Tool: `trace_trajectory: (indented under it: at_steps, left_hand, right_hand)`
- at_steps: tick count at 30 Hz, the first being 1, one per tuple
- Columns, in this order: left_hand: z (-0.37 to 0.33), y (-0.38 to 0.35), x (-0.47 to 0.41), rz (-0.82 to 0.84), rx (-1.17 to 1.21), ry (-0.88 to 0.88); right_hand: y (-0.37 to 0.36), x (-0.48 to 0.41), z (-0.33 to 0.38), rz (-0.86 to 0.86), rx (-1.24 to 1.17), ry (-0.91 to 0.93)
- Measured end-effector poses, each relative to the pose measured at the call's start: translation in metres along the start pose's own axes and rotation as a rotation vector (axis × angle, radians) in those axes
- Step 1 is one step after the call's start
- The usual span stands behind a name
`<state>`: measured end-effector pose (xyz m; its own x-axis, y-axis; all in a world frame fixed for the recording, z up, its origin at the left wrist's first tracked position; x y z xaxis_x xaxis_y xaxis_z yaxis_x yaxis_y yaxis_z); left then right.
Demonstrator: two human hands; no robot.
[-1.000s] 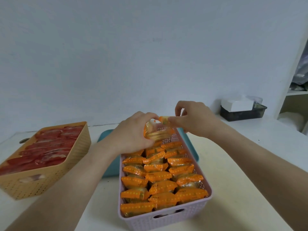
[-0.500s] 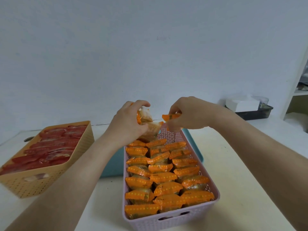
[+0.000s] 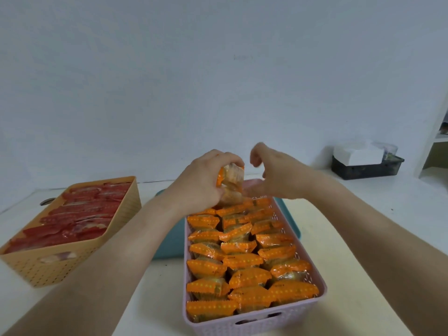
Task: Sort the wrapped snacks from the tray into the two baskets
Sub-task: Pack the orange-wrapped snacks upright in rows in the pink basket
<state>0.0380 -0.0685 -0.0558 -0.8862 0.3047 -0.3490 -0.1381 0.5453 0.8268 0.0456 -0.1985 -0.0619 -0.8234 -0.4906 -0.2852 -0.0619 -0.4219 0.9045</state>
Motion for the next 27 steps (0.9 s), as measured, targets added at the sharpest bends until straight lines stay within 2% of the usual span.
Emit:
trace_trajectory:
  at_steps: [3,5,8,9,11,13,16,22,27]
  left_hand:
    - [-0.005,-0.008,-0.001,0.017,-0.015,-0.049]
    - [-0.006,-0.01,0.0,-0.004,-0.012,-0.066]
    - [0.0,0.0,0.002,-0.079,0.123,-0.017]
    - [0.003,0.005,0.002,-0.125,0.095,-0.003]
    - [0.011,0.009,0.0,-0.166,-0.118,0.034]
    - [0.024,0.003,-0.004,-0.078,-0.279,0.102]
    - [0.034,-0.009,-0.004,0.059,-0.25,0.129]
    - [0.011,-0.007,-0.003,-0.024,-0.379,-0.038]
    - [-0.012,-0.022,-0.008,0.06,-0.551,-0.113]
  right_hand:
    - [-0.002,-0.004,0.018,-0.027,-0.188,0.165]
    - [-0.008,-0.007,0.019,-0.101,-0.235,0.212]
    - [-0.008,-0.011,-0.001,-0.198,-0.228,0.131]
    - [-0.009,-0.011,-0.005,-0.194,-0.202,0.109]
    - [-0.008,-0.01,-0.012,-0.202,-0.149,0.067]
    - [-0.003,-0.008,-0.016,-0.251,-0.145,0.013]
    - [0.006,-0.005,-0.019,-0.314,-0.073,-0.048]
    - [-0.004,-0.006,-0.023,-0.195,-0.014,-0.086]
    - [-0.025,-0.007,-0.023,-0.079,0.189,-0.032]
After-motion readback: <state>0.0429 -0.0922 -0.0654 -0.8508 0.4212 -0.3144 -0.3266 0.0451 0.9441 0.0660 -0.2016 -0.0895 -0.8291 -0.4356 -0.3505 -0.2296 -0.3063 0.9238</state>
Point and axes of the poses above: each hand's wrist, its own x-axis away from the middle knuckle, its own y-axis out of the back of the hand, z = x × y, the point moved 8 cm from there along -x, towards the middle knuckle, and after that the axes turned 11 degrees about y, right-handed, at the moved point
